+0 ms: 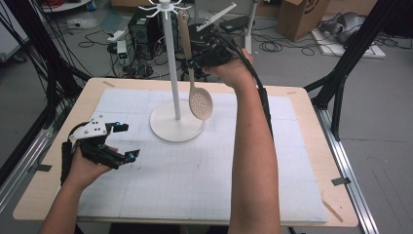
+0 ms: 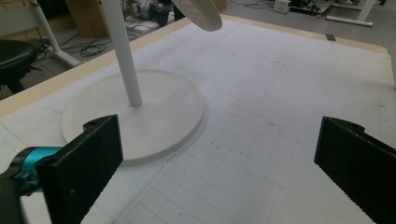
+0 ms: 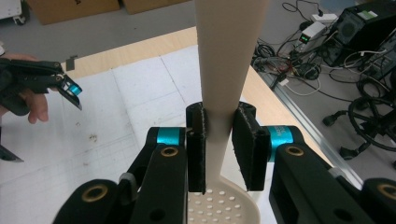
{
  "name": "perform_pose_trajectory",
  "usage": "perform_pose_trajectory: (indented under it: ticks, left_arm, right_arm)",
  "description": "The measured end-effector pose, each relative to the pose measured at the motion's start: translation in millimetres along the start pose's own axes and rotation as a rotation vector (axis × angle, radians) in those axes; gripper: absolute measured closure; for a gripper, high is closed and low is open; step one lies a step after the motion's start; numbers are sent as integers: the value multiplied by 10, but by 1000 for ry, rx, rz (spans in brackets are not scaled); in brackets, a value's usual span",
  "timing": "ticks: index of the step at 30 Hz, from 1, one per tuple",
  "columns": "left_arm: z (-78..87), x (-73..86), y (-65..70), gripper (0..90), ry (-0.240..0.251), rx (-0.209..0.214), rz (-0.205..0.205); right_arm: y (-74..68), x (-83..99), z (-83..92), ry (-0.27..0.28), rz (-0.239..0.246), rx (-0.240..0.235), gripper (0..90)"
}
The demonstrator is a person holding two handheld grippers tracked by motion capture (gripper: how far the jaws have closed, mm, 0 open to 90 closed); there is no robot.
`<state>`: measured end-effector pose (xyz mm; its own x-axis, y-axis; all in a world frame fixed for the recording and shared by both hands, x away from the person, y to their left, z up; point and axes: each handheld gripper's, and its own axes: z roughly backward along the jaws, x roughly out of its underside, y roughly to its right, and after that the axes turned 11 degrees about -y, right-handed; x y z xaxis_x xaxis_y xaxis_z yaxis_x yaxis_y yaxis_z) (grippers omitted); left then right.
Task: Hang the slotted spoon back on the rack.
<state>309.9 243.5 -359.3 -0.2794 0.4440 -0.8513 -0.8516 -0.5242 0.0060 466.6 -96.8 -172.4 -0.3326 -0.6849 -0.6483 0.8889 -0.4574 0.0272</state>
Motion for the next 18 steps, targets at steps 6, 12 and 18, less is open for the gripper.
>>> perform_pose_trajectory:
  ticks: [6,12,18]
  left_arm:
    - [3,0,3,17,1,1,-1]
    - [0,-3,14,17,-2,-5,-4]
    - [7,-2,9,17,-5,-8,-3]
  right_arm:
    - [-10,32,19,21,-25,28,642]
    - [-18,187,146,35,-30,41,555]
    - [-103,345,302,59,-8,56,497]
